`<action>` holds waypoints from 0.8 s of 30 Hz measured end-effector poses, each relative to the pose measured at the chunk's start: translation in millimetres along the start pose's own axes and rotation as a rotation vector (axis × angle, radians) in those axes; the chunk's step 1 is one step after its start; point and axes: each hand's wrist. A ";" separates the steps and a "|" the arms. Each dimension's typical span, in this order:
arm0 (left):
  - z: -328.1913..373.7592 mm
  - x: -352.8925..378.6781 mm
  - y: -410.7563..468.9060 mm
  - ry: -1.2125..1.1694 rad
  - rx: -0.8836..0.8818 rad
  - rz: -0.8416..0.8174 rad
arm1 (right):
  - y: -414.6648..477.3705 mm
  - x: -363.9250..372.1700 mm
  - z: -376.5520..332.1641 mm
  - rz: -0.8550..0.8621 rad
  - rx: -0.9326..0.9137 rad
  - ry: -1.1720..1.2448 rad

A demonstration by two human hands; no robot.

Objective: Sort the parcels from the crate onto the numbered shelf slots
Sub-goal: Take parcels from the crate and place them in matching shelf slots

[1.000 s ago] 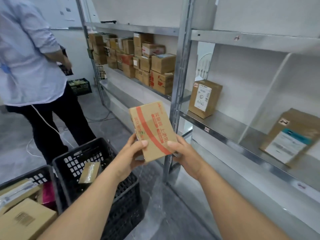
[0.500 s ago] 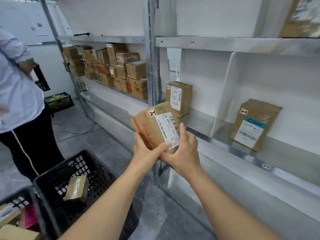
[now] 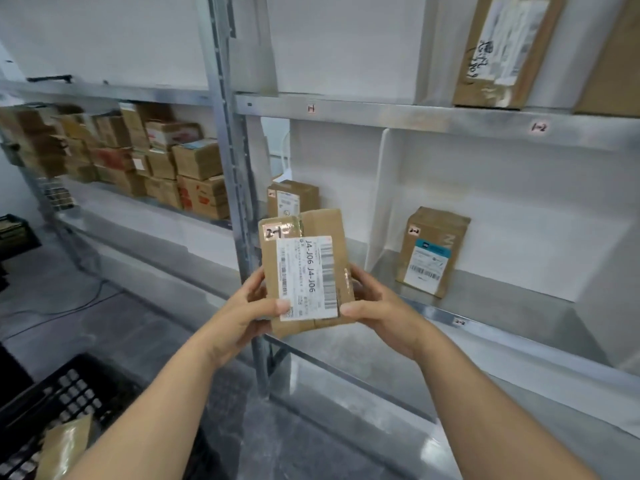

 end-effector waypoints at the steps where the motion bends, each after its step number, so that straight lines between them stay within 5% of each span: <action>1: 2.3 -1.1 4.0 0.001 -0.004 -0.039 | -1.1 -1.7 -1.9 -0.002 0.004 -0.002; 8: 10.9 -4.7 27.7 0.062 -0.006 -0.218 | -5.5 -0.4 -5.7 0.166 -0.012 -0.151; 16: -7.0 -3.1 46.5 0.229 0.030 -0.222 | -3.3 3.8 11.3 0.313 -0.026 -0.192; 24: -29.1 -15.5 59.0 0.321 -0.014 0.077 | 25.7 -4.7 32.7 0.399 -0.043 -0.226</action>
Point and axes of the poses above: each hand's wrist, its own y-axis towards the middle knuckle, its own x-axis out of the palm, z = x × y, and after that the axes turned 11 degrees about z, right-handed
